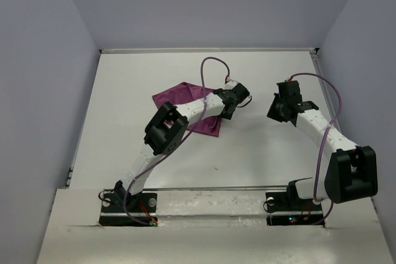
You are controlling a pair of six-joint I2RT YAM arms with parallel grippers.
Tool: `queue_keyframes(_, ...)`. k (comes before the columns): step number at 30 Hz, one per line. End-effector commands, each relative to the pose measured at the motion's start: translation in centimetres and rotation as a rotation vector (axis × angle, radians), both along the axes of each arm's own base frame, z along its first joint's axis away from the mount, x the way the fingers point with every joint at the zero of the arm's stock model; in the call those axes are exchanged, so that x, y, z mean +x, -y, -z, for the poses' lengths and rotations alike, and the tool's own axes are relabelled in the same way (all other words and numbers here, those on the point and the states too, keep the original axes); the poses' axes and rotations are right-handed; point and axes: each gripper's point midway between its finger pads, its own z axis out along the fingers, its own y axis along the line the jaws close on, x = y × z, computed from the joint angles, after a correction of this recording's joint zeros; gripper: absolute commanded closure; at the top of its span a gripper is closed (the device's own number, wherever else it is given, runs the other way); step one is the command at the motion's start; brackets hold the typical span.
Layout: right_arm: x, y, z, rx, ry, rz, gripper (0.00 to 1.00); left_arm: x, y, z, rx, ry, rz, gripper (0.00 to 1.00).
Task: Fold the napkin, place the utensils inside, and roll it up
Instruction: Roll the napkin at the center of the board.
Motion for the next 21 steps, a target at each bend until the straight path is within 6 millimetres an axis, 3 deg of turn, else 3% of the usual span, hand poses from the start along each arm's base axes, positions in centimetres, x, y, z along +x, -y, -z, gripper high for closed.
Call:
queue_keyframes(1,0.6,0.0,-0.9,0.004,0.028,-0.011,0.96,0.7,-0.4,-0.3,0.041,0.043,-0.031,0.36)
queue_keyframes(7,0.6,0.0,-1.0,0.001,0.033,-0.01,0.96,0.3,-0.5,1.3,0.06,0.012,-0.02,0.46)
queue_keyframes(10,0.6,0.1,-1.2,-0.002,0.037,-0.009,0.96,-0.2,-0.6,2.2,0.06,-0.013,-0.007,0.62)
queue_keyframes(16,0.7,0.1,-1.2,0.0,0.04,-0.006,0.96,-1.1,-0.7,3.5,0.041,-0.067,0.013,0.82)
queue_keyframes(19,0.7,0.1,-1.3,0.0,0.043,-0.004,0.97,-1.3,-0.9,3.5,0.012,-0.091,0.016,1.0)
queue_keyframes(21,0.7,0.1,-1.4,0.003,0.043,-0.004,0.97,-1.4,-1.0,3.7,-0.025,-0.12,0.026,1.0)
